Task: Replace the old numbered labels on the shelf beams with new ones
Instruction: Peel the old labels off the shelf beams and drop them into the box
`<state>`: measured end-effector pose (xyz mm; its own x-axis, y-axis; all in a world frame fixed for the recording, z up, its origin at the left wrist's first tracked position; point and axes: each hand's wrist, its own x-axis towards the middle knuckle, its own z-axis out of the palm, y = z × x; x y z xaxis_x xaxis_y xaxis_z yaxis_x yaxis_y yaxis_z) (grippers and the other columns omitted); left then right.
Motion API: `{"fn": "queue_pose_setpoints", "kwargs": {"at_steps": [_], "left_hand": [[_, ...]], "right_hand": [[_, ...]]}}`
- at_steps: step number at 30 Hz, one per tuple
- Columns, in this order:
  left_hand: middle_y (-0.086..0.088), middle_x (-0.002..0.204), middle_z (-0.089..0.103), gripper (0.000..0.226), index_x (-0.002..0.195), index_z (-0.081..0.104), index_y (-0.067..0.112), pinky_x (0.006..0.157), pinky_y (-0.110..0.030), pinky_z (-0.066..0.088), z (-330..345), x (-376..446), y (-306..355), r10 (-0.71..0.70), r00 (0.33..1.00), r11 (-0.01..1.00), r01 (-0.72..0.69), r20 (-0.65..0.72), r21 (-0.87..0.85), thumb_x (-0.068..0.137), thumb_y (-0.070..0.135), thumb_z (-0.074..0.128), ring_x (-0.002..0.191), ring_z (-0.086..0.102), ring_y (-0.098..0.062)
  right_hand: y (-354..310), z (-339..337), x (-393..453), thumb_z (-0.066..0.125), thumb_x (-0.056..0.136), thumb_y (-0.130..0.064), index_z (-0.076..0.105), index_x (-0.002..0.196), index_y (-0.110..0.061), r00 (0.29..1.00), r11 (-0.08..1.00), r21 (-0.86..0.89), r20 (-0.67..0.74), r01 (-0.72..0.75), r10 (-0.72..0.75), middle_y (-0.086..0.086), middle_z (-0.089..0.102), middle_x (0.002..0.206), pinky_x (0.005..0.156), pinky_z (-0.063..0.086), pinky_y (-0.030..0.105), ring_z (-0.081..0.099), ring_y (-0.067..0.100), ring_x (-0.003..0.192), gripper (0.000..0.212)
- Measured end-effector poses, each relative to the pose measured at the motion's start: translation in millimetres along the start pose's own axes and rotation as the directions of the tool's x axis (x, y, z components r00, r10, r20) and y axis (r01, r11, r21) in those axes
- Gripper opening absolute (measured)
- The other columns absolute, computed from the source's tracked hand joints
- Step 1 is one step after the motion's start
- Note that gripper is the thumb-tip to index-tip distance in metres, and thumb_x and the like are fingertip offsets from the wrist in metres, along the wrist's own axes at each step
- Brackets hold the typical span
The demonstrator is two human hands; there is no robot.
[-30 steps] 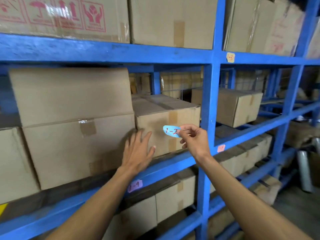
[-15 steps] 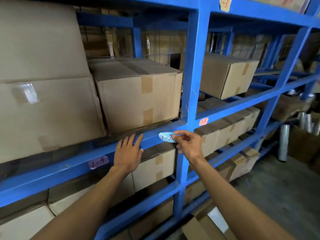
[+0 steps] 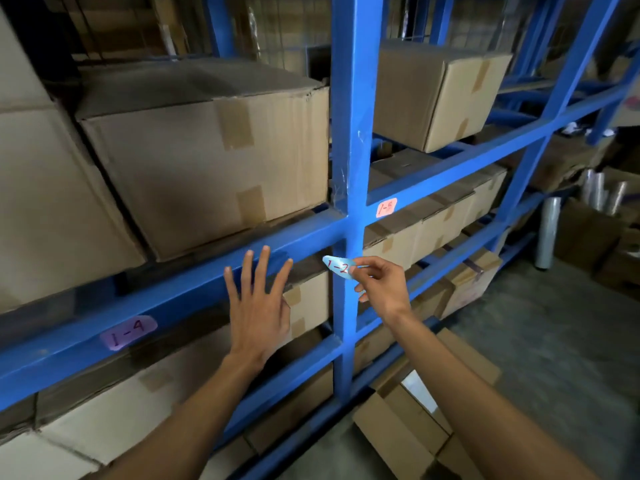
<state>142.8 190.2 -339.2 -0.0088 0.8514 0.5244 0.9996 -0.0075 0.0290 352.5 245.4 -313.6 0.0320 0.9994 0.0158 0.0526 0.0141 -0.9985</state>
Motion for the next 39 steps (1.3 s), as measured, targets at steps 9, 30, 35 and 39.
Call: {"fn": "queue_pose_setpoints", "kwargs": {"at_steps": [9,30,35,39], "left_hand": [[-0.016,0.148,0.046,0.067,0.143,0.045,0.018,0.114,-0.053,0.035,136.3,4.7,53.7,0.379,0.876,0.893,-0.263,0.298,-0.364,0.08,0.011,0.064,0.142,0.037,-0.036],[-0.011,0.166,-0.004,0.077,0.157,0.001,0.017,0.122,-0.051,0.015,452.2,43.8,166.7,0.498,0.623,0.866,-0.395,0.604,-0.307,0.098,0.037,0.047,0.153,-0.002,-0.031],[-0.016,0.166,0.006,0.086,0.158,0.007,0.015,0.12,-0.053,0.019,473.3,32.2,167.3,0.508,0.7,0.846,-0.514,0.501,-0.141,0.091,0.045,0.052,0.152,0.011,-0.036],[-0.018,0.166,0.002,0.089,0.158,0.007,0.015,0.121,-0.052,0.019,474.1,29.9,172.2,0.493,0.716,0.843,-0.533,0.494,-0.069,0.088,0.05,0.05,0.152,0.01,-0.037]], "right_hand": [[98.1,-64.9,23.4,0.07,0.086,-0.008,0.071,0.092,-0.015,0.949,0.984,-0.062,-0.278,-0.17,0.146,0.009,0.07,0.078,0.044,0.049,0.025,0.06,0.017,0.058,0.009],[438.0,-179.3,115.6,0.06,0.082,-0.005,0.066,0.071,-0.022,0.711,0.795,-0.061,-0.493,-0.603,0.502,0.002,0.07,0.072,0.04,0.039,0.02,0.064,0.017,0.055,0.021],[495.8,-182.2,134.2,0.058,0.082,-0.009,0.065,0.07,-0.023,0.678,0.739,-0.113,-0.509,-0.664,0.531,0.008,0.074,0.086,0.05,0.052,0.031,0.071,0.022,0.066,0.02],[522.2,-182.6,151.9,0.061,0.086,-0.01,0.062,0.062,-0.025,0.67,0.707,-0.166,-0.519,-0.687,0.53,0.005,0.068,0.089,0.072,0.057,0.037,0.067,0.021,0.088,0.028]]}}
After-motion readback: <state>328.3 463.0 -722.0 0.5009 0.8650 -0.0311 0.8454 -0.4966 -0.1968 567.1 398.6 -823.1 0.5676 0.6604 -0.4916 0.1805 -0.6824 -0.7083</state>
